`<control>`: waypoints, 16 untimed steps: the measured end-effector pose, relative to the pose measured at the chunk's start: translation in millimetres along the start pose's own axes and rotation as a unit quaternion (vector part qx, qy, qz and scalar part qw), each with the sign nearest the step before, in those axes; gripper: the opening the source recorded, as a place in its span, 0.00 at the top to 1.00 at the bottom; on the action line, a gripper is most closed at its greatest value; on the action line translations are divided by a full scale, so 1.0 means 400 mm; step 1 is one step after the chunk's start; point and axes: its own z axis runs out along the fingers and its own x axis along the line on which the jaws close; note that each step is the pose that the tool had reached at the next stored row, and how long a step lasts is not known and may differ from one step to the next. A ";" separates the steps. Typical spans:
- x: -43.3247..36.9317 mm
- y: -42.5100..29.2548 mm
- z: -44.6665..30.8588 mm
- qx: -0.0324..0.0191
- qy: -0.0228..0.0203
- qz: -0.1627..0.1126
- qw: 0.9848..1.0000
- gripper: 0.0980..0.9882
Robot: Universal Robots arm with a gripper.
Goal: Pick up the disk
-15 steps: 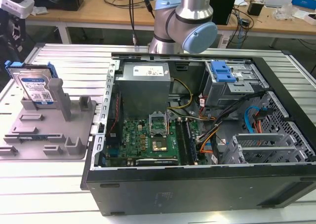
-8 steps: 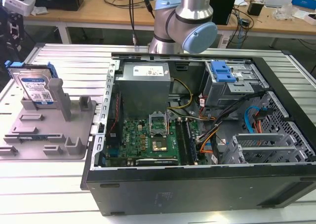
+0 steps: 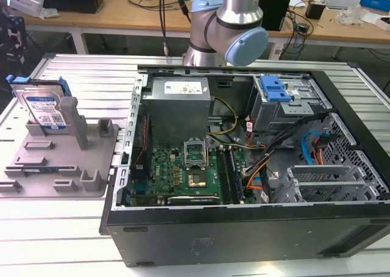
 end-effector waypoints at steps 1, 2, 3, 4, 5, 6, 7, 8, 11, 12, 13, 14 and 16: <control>-0.001 0.000 0.001 0.002 0.000 -0.007 1.000 0.57; -0.001 0.000 0.001 0.004 0.000 -0.013 1.000 0.57; -0.002 0.000 0.002 0.008 0.000 -0.023 1.000 0.57; -0.002 0.001 0.002 0.009 0.000 -0.028 1.000 0.57; -0.003 0.001 0.003 0.012 0.000 -0.035 0.999 0.57; -0.004 0.001 0.003 0.014 0.001 -0.043 0.999 0.57; -0.004 0.001 0.004 0.016 0.001 -0.050 0.999 0.57; -0.006 0.002 0.003 0.016 0.002 -0.055 0.998 0.57; -0.006 0.001 0.003 0.016 0.002 -0.055 0.998 0.57; -0.009 0.002 0.004 0.016 0.002 -0.055 0.998 0.57; -0.010 0.003 0.003 0.016 0.002 -0.059 0.998 0.57; -0.014 0.004 0.003 0.016 0.002 -0.067 0.998 0.57; -0.028 0.007 0.003 0.016 0.003 -0.075 0.997 0.57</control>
